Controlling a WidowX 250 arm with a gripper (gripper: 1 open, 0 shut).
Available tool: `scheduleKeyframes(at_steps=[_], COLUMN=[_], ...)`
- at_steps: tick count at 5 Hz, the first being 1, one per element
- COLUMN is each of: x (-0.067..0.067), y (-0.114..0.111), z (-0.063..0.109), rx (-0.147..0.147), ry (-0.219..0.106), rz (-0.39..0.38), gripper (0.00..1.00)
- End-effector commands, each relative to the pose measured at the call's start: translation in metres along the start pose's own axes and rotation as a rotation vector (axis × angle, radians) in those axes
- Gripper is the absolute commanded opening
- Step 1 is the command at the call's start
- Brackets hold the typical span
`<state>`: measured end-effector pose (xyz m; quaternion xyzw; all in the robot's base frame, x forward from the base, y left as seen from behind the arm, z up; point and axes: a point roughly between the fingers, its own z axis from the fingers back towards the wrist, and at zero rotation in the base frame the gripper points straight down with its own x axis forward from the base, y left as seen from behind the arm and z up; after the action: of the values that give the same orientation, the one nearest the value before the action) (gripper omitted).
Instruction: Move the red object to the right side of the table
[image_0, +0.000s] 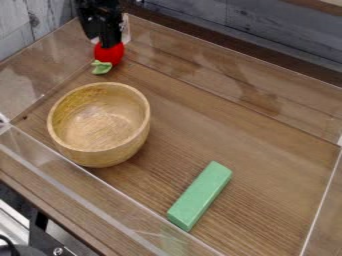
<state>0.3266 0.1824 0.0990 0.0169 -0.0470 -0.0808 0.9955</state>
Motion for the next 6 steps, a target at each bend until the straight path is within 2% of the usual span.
scheduleKeyframes(at_steps=[1,2,4,6], x=[0.011,0.015,0.023,0.016], y=[0.001,-0.004,0.007,0.019], z=[0.020,0.023,0.011,0.009], rx=[0.026,0.021,0.008,0.000], ry=[-0.044,-0.043,-0.036,-0.029], rz=[-0.015,-0.034,-0.071,-0.076], gripper=[1.00,1.00,1.00,1.00])
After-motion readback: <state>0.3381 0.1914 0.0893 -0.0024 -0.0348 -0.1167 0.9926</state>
